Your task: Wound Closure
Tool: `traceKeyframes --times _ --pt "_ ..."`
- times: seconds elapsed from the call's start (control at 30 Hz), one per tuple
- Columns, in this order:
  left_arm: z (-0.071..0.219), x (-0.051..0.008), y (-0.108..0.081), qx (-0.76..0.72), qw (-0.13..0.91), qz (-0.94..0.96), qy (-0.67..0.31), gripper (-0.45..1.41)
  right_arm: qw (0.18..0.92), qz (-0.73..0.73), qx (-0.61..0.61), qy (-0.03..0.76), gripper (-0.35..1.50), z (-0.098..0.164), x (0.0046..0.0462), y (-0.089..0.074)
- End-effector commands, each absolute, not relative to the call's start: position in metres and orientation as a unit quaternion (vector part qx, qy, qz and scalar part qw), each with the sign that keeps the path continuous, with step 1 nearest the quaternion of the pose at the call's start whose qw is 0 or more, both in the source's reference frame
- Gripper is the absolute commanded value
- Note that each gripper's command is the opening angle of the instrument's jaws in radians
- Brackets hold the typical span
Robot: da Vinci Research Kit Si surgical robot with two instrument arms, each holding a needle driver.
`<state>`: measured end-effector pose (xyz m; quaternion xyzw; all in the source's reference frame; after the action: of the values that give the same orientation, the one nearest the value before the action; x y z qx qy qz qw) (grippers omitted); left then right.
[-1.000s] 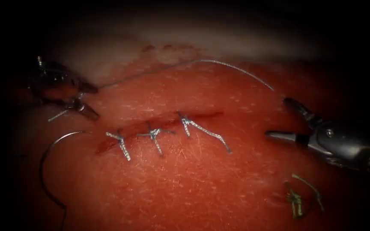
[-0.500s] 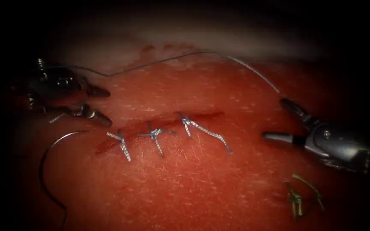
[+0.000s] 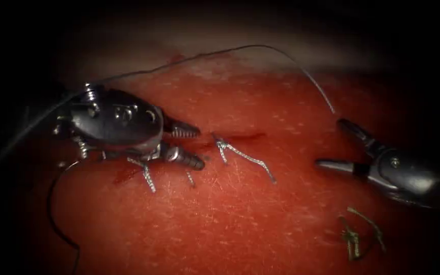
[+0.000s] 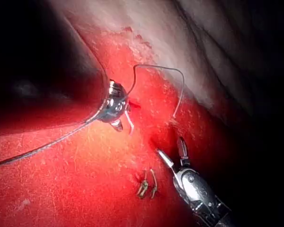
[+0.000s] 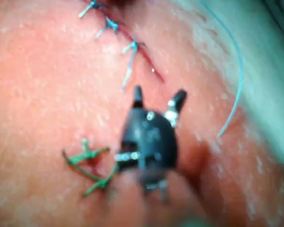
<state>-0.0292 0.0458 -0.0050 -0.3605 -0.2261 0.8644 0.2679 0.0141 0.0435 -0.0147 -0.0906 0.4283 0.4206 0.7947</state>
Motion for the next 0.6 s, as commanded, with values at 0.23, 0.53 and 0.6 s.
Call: traceKeyframes --times 0.23,0.53,0.6 --pt "-0.0062 -0.0354 0.0447 -0.342 0.187 0.910 -0.140 0.47 0.803 0.419 -0.081 0.417 1.47 -0.0150 0.0146 0.0425" --pt "-0.0039 -0.0380 0.0425 -0.228 0.031 0.972 -0.051 0.42 0.806 0.417 -0.081 0.413 1.47 -0.0152 0.0149 0.0422" --pt "-0.0032 -0.0380 0.0422 -0.209 0.012 0.977 -0.046 0.41 0.806 0.417 -0.081 0.413 1.47 -0.0152 0.0149 0.0422"
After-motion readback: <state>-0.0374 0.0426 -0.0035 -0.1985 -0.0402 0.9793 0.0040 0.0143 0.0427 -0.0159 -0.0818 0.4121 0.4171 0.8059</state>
